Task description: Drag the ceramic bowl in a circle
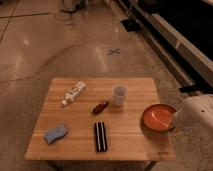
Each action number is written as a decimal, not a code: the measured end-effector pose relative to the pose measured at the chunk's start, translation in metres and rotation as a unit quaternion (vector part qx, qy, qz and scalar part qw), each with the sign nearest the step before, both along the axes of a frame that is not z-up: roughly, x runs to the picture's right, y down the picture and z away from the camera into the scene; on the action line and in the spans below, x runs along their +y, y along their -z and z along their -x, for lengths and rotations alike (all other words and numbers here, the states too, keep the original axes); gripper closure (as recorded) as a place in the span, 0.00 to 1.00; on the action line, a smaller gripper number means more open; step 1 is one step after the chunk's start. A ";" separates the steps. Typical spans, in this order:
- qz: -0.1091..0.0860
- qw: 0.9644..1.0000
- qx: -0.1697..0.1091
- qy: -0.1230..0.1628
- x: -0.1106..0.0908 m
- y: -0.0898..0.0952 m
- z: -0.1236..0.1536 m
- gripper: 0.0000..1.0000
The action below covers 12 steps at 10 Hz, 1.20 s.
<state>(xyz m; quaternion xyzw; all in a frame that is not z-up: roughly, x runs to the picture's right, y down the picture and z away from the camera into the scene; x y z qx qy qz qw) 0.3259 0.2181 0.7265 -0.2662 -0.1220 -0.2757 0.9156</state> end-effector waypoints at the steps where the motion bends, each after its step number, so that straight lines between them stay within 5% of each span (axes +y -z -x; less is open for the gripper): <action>1: -0.004 0.999 -0.030 0.024 0.006 0.016 0.017 1.00; 5: -0.016 0.990 -0.112 0.079 0.013 0.041 0.084 1.00; 8: -0.024 0.986 -0.134 0.098 0.000 0.021 0.115 1.00; 12: -0.034 0.986 -0.123 0.109 -0.022 -0.014 0.120 1.00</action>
